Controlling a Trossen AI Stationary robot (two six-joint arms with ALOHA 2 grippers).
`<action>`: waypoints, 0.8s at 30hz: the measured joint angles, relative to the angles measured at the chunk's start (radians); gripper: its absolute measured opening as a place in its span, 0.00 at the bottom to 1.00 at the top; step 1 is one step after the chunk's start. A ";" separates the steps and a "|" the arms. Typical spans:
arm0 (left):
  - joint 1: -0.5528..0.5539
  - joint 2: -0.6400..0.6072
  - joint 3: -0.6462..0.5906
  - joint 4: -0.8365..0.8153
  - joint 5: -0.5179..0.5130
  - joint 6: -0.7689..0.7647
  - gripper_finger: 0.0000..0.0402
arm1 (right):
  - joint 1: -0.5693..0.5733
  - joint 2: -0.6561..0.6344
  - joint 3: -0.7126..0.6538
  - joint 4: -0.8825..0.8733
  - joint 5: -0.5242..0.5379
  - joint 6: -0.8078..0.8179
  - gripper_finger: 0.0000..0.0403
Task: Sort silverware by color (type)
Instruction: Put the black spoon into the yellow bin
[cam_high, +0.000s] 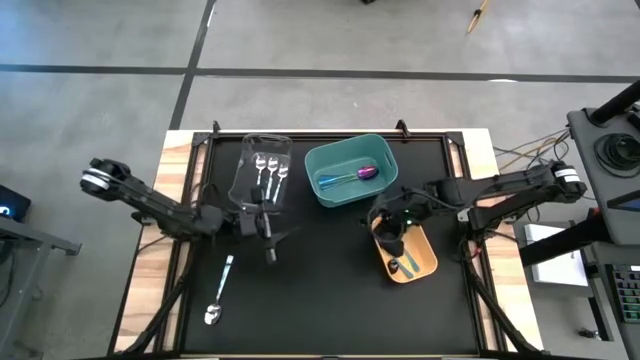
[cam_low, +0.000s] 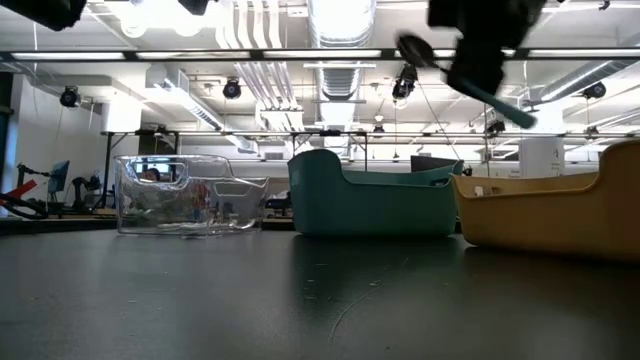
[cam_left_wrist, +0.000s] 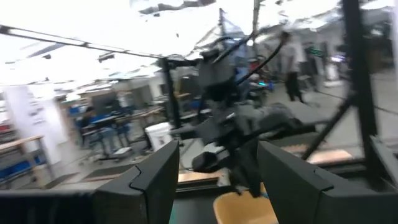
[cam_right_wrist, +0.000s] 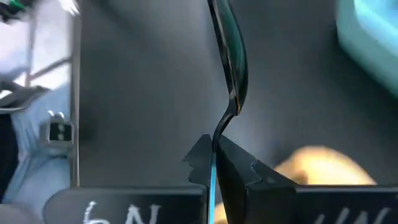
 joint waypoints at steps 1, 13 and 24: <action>0.002 0.021 0.000 0.036 -0.019 -0.001 0.50 | 0.001 0.000 -0.002 0.053 0.010 -0.045 0.02; 0.016 0.262 0.139 0.092 -0.077 -0.052 0.50 | 0.009 0.062 -0.010 0.453 0.071 -0.460 0.02; 0.066 0.358 0.222 0.092 0.022 -0.067 0.50 | 0.009 0.061 -0.010 0.489 0.070 -0.529 0.02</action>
